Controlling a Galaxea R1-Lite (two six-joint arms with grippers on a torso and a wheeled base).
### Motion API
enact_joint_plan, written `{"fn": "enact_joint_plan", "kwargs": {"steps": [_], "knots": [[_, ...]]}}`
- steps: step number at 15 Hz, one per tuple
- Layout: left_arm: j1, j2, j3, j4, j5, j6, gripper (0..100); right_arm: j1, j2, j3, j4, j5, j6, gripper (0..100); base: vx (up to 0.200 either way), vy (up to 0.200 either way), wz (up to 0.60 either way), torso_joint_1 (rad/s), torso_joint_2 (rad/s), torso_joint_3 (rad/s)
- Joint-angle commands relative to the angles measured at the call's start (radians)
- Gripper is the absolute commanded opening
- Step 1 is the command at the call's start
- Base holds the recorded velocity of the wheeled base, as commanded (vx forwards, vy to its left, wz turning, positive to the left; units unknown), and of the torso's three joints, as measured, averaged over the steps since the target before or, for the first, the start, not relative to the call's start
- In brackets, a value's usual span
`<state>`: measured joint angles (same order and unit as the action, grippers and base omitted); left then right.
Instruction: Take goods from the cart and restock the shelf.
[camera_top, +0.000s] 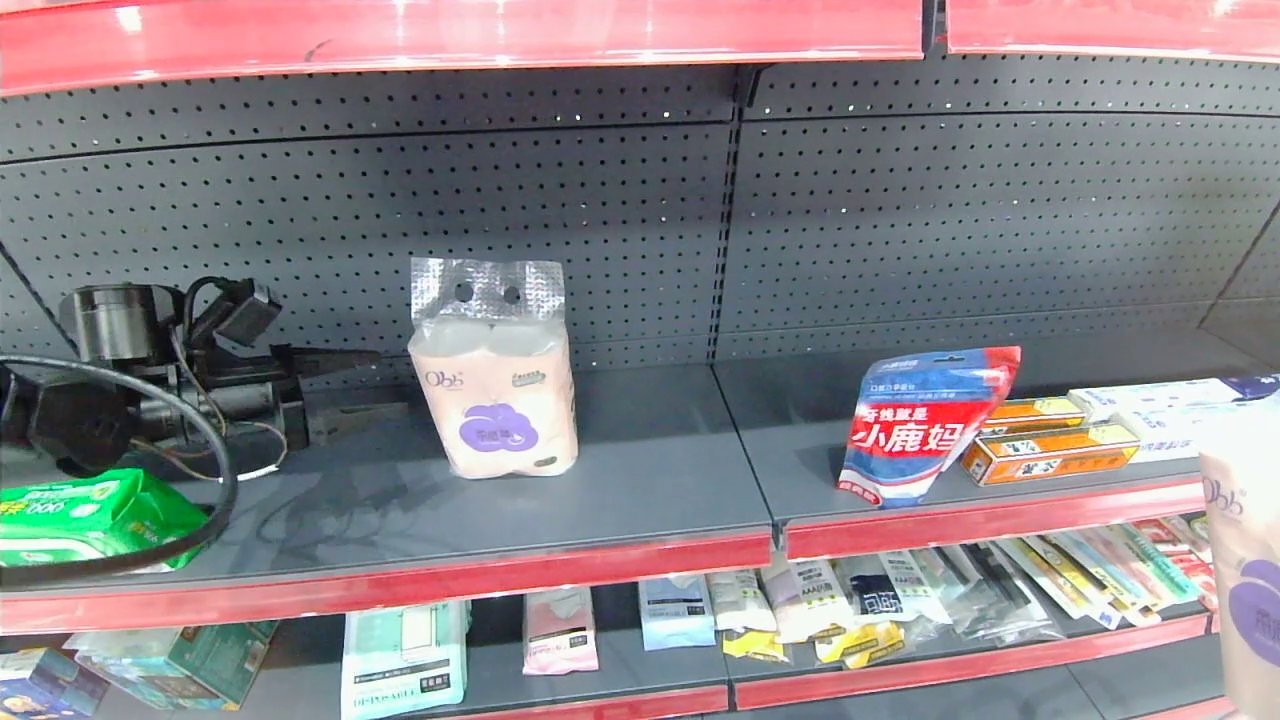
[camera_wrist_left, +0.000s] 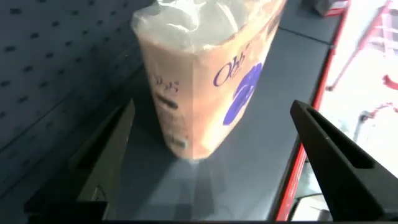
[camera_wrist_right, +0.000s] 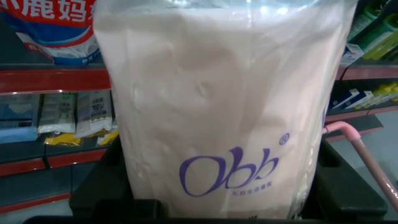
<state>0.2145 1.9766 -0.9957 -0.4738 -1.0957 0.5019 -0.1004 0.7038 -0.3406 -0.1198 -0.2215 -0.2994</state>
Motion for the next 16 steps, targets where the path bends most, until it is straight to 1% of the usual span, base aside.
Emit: {"fn": "enact_joint_plan", "kwargs": {"steps": [1,2,3,4,7,9,11,14,16], "knots": [[-0.017,0.08,-0.043,0.0,-0.021,0.001,100,-0.001,0.014,-0.006,0.0,-0.001,-0.006,0,0.0,0.0,0.0,0.0,0.0,0.0],[-0.018,0.088,-0.053,0.0,-0.026,0.003,100,-0.001,0.011,-0.006,0.0,-0.001,-0.007,0,0.0,0.0,0.0,0.0,0.0,0.0],[-0.027,0.11,-0.084,0.0,-0.061,0.001,100,-0.002,0.008,-0.006,0.0,-0.007,-0.007,0,0.0,0.0,0.0,0.0,0.0,0.0],[-0.029,0.12,-0.103,0.001,-0.069,0.0,100,-0.002,0.006,-0.008,0.0,-0.015,-0.009,0,0.0,0.0,0.0,0.0,0.0,0.0],[-0.044,0.173,-0.182,0.001,-0.072,0.0,100,-0.007,0.013,-0.011,0.0,-0.016,-0.012,0,0.0,0.0,0.0,0.0,0.0,0.0],[-0.049,0.196,-0.204,0.0,-0.072,0.0,100,-0.01,0.013,-0.011,0.0,-0.016,-0.017,0,0.0,0.0,0.0,0.0,0.0,0.0],[-0.063,0.22,-0.236,0.001,-0.102,-0.003,100,-0.01,0.009,-0.011,0.0,-0.018,-0.021,0,0.0,0.0,0.0,0.0,0.0,0.0],[-0.078,0.265,-0.293,0.001,-0.111,-0.005,100,-0.021,0.014,-0.026,0.002,-0.018,-0.035,0,0.0,0.0,0.0,0.0,0.0,0.0],[-0.089,0.291,-0.314,0.001,-0.122,-0.008,100,-0.022,0.014,-0.032,0.002,-0.018,-0.047,0,0.0,0.0,0.0,0.0,0.0,0.0]]}}
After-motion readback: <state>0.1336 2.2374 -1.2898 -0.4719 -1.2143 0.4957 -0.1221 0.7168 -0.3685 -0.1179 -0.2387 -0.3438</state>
